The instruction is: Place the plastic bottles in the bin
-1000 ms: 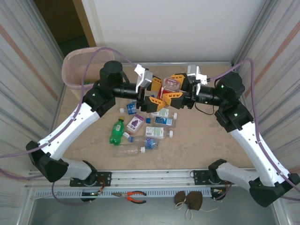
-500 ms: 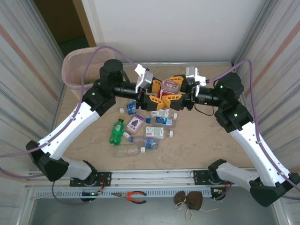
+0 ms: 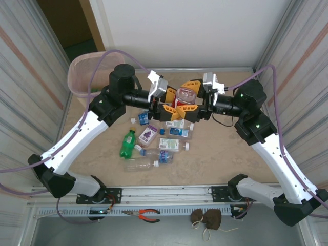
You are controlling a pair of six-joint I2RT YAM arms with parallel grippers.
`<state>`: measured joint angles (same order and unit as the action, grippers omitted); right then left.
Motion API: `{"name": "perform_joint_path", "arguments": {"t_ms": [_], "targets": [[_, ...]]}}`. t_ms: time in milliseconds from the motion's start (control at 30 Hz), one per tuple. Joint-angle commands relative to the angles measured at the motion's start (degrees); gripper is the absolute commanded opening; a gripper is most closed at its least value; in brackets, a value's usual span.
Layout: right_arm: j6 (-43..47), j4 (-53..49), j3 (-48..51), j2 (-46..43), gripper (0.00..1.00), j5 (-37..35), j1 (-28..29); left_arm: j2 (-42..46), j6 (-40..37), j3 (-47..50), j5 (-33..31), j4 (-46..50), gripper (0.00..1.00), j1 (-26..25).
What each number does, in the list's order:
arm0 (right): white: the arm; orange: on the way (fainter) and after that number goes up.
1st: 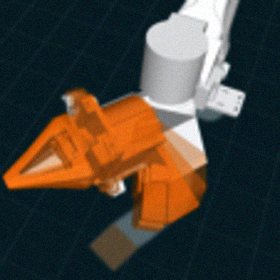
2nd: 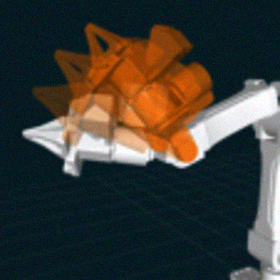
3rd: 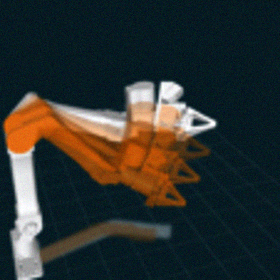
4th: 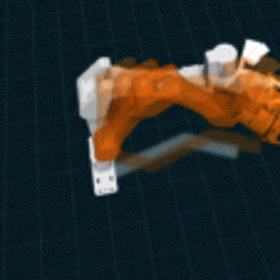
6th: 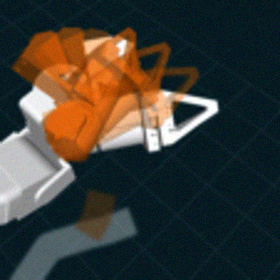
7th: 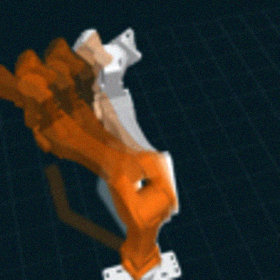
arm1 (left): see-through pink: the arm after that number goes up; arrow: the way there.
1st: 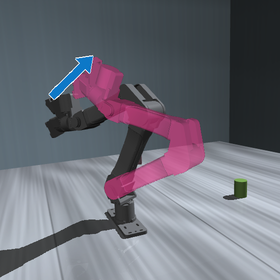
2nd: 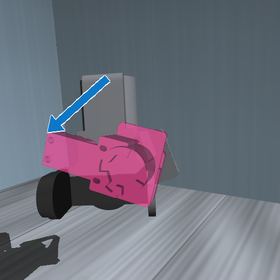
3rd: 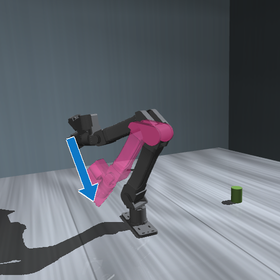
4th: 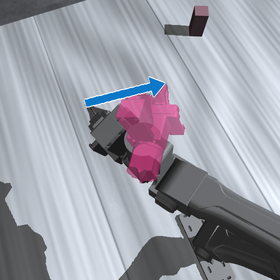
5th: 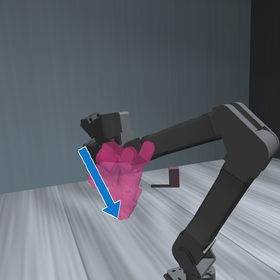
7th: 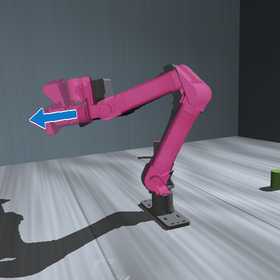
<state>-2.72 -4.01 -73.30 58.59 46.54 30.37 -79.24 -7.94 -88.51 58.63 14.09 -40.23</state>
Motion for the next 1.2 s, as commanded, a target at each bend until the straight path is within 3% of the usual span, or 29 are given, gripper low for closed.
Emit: {"name": "perform_joint_path", "arguments": {"t_ms": [0, 300, 533, 800, 967, 1167], "targets": [[0.79, -1.11, -1.32, -2.42, 0.79, -3.84, 0.22, 1.08, -1.72, -1.86, -0.88, 2.14, 0.5, 0.56], [1.58, -3.97, -0.28, -7.28, 0.84, -12.88, 0.13, 2.68, -2.43, -3.66, -8.74, 8.07, 0.5, 4.84], [1.7, -4.25, 1.07, -9.24, 0.84, -17.36, -0.57, 2.92, 2.71, -7.57, -23.2, 14.57, 0.49, 13.11], [1.01, -3.81, 0.92, -8.65, 0.84, -17.39, -0.84, 2.59, 22.75, -6.8, -33.37, 14.2, 0.45, 28.83], [0.44, -3.44, 0.9, -8.57, 0.84, -17.42, -0.84, 0.61, 33.02, -7.12, -38.81, 12.7, 0.47, 33.71], [-0.17, -3.29, 1.13, -8.58, 0.83, -17.66, -0.84, -3.32, 51.78, -9.34, -61.52, 17.22, 0.47, 33.72]]}}
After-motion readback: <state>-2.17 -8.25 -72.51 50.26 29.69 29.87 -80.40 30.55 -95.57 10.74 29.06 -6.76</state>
